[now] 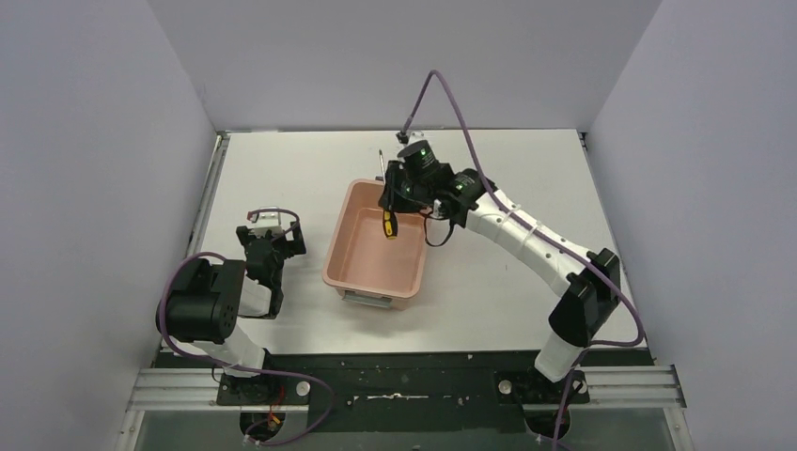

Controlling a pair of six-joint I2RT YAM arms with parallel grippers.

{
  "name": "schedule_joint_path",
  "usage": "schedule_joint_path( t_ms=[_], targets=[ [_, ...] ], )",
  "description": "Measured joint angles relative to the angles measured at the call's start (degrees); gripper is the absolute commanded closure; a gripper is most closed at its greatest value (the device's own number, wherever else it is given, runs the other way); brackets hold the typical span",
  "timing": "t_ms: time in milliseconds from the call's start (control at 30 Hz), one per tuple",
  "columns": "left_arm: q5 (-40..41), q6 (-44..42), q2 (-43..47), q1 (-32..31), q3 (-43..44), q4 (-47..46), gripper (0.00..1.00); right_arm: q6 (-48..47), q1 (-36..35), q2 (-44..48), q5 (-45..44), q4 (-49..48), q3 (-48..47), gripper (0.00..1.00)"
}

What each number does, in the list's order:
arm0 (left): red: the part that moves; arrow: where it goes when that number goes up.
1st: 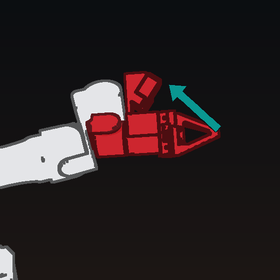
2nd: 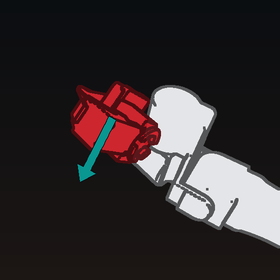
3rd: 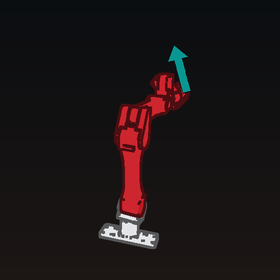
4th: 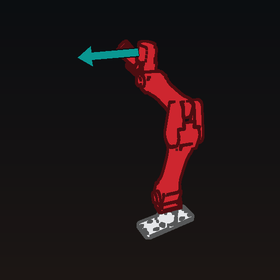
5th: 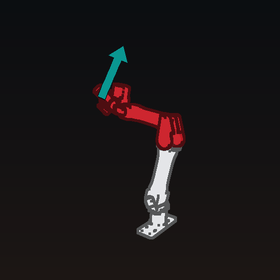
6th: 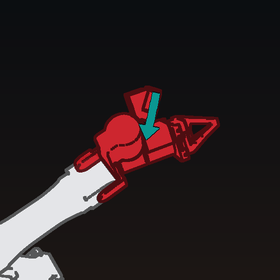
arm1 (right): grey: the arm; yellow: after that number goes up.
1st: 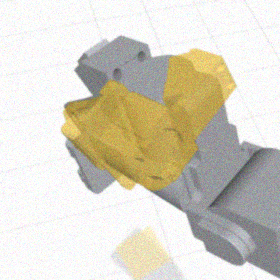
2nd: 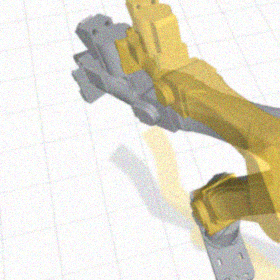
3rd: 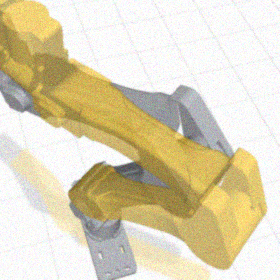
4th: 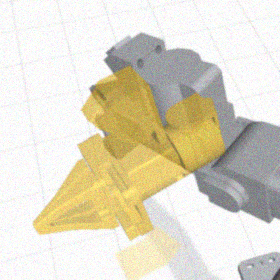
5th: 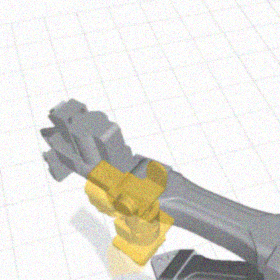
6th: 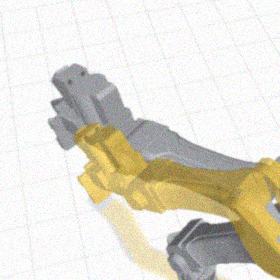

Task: Put the screwdriver in the bin

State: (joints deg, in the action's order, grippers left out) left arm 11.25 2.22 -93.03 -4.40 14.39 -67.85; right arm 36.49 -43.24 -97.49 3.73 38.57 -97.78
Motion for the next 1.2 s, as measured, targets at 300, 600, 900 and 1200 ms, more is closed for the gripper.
schedule_joint_path(
  t_ms=[300, 600, 900, 1200],
  targets=[
    [0.0, 0.0, 0.0, 0.0, 0.0, 0.0, 0.03, 1.6, -8.1, -6.0, -9.0, -4.4, 11.7, 1.00],
    [0.0, 0.0, 0.0, 0.0, 0.0, 0.0, 0.03, 3.3, -9.8, -14.3, -13.0, -6.5, 16.1, 0.81],
    [0.0, 0.0, 0.0, 0.0, 0.0, 0.0, 0.03, 3.9, -10.9, -16.9, -17.3, -6.1, 14.8, 0.41],
    [0.0, 0.0, 0.0, 0.0, 0.0, 0.0, 0.03, 1.0, -12.9, -7.7, -22.9, -3.6, 9.1, 0.00]
  ],
)
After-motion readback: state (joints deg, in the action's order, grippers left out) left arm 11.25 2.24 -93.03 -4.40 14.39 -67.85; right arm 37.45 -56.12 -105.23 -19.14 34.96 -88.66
